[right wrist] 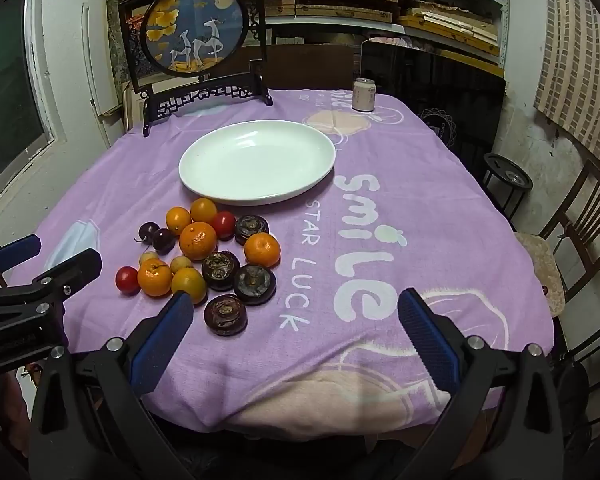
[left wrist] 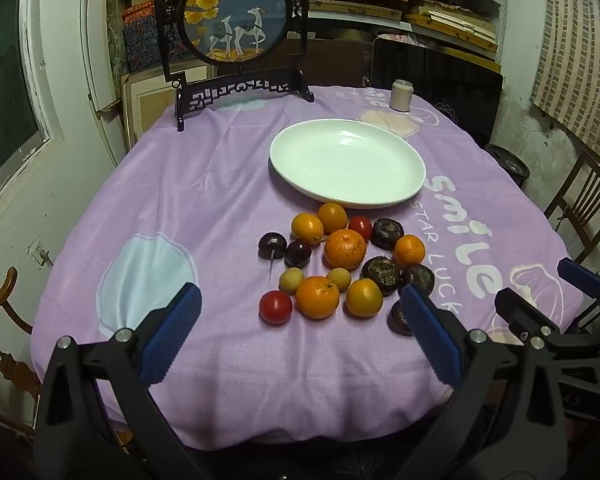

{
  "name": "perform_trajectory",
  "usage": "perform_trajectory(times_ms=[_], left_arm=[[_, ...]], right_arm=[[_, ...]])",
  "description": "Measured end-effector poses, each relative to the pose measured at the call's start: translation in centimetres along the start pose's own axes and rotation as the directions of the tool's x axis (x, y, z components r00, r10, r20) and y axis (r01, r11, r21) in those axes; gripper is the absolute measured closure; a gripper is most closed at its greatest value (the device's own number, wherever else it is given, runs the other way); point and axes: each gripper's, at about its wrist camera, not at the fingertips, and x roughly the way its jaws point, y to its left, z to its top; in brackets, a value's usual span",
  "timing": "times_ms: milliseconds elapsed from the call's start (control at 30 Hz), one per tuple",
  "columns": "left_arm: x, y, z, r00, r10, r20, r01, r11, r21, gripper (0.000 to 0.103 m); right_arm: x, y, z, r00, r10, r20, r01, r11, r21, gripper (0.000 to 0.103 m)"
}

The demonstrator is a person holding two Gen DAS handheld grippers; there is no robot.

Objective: Organize fruits

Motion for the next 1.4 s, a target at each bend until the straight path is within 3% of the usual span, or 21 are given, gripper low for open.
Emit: perform_trajectory(times_ms=[1400], left_arm=[[0.04,0.00,0.01,1.000,-0.001,-0.005,0.001,1.000,-0.002,0.002]], right_arm=[[0.06,0.11,-0.17,1.000,0.009,-0.002,-0.009,1.000,0.003,0.001]])
